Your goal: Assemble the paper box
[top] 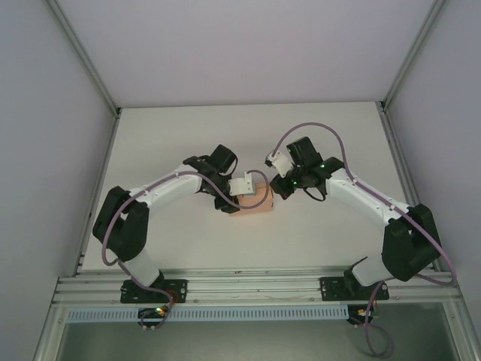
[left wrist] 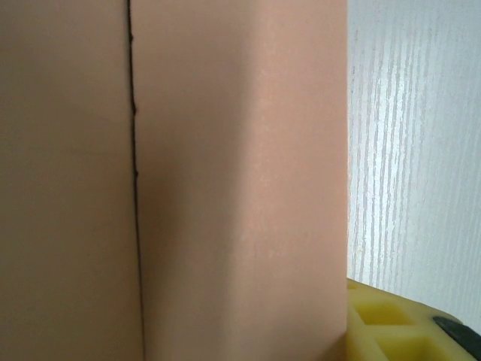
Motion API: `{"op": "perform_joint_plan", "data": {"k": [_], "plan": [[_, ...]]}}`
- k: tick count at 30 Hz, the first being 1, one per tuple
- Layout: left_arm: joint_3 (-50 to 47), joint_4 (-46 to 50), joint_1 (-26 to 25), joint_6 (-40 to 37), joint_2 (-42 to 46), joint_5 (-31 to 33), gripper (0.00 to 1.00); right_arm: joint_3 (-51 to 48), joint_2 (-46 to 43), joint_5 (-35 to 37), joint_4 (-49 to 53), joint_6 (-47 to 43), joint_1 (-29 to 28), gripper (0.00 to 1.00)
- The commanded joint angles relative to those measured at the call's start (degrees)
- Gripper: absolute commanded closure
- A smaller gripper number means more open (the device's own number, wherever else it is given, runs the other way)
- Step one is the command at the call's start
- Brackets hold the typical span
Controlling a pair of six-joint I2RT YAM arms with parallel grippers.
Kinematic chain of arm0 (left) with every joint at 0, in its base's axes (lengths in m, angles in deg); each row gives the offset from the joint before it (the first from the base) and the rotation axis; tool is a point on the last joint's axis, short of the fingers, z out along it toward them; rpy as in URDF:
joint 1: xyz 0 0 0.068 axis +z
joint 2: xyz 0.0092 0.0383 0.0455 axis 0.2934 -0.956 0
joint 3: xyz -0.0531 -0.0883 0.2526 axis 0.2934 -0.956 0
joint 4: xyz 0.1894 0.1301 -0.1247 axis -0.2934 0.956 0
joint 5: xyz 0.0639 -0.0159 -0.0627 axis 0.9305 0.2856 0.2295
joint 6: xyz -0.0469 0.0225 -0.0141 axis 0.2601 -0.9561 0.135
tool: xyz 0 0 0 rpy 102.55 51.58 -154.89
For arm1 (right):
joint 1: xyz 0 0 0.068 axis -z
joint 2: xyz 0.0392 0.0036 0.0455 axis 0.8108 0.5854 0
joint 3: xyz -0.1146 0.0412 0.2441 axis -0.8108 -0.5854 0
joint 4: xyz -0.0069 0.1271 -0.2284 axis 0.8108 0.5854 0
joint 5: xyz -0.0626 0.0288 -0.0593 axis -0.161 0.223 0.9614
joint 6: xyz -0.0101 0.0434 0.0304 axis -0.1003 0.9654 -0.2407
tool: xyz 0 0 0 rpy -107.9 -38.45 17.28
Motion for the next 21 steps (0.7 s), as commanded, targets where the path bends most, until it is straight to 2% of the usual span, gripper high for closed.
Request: {"op": "perform_joint_plan", "data": {"k": [1, 5, 11, 13, 17, 21], "plan": [[1.65, -0.41, -0.1, 1.77, -1.08, 1.09, 0.65, 1.56, 0.77, 1.45, -0.1, 9.74, -0.94, 1.0], [1.48, -2.23, -0.8, 2.58, -2.44, 2.76, 0.65, 0.45, -0.36, 3.06, -3.39, 19.91, -3.15, 1.0], [1.56, -2.72, -1.18, 2.76, -3.13, 2.57, 0.65, -5.49, -3.33, 12.56, -11.21, 32.85, -4.46, 1.0], [1.6, -2.78, -1.17, 2.76, -2.89, 2.29, 0.65, -8.56, -3.31, 14.13, -15.79, 33.98, -4.77, 1.0], [1.55, -2.78, -1.19, 3.04, -2.81, 2.13, 0.65, -10.82, -3.35, 17.7, -17.66, 36.05, -5.7, 1.0], [1.33, -2.82, -1.19, 2.62, -2.59, 2.02, 0.65, -13.13, -3.35, 18.85, -20.06, 29.17, -7.36, 1.0]]}}
